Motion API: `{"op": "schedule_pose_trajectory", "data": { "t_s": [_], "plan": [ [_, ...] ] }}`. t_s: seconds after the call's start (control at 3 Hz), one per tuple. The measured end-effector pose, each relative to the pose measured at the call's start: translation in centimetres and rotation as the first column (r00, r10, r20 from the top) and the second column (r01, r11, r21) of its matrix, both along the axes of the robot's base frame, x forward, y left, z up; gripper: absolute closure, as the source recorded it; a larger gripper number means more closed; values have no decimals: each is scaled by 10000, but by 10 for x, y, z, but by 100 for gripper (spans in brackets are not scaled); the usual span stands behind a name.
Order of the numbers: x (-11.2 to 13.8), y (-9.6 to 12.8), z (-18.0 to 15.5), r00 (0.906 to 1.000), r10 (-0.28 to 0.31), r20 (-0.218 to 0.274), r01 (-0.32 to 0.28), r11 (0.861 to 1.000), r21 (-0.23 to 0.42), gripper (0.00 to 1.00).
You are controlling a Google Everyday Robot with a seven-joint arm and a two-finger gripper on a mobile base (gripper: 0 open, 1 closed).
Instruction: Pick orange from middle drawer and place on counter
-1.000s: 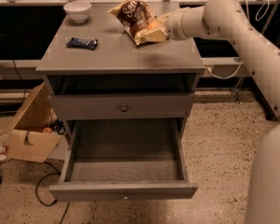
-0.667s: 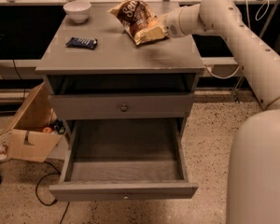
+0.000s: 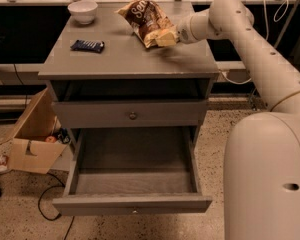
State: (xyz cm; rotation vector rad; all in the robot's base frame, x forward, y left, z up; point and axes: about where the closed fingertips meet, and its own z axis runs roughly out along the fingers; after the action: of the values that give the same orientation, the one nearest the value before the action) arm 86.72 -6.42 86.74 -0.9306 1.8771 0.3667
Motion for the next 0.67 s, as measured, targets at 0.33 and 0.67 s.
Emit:
{"op": "schedule_pose_trajectory", "data": {
  "t_s": [0.33,0.67],
  "plan": [
    [2,-4,-15,9992,-185,-364,188,9998,95,100],
    [-1,-11,-28,9972,-354,-656,363,9993,132,77]
  ]
}}
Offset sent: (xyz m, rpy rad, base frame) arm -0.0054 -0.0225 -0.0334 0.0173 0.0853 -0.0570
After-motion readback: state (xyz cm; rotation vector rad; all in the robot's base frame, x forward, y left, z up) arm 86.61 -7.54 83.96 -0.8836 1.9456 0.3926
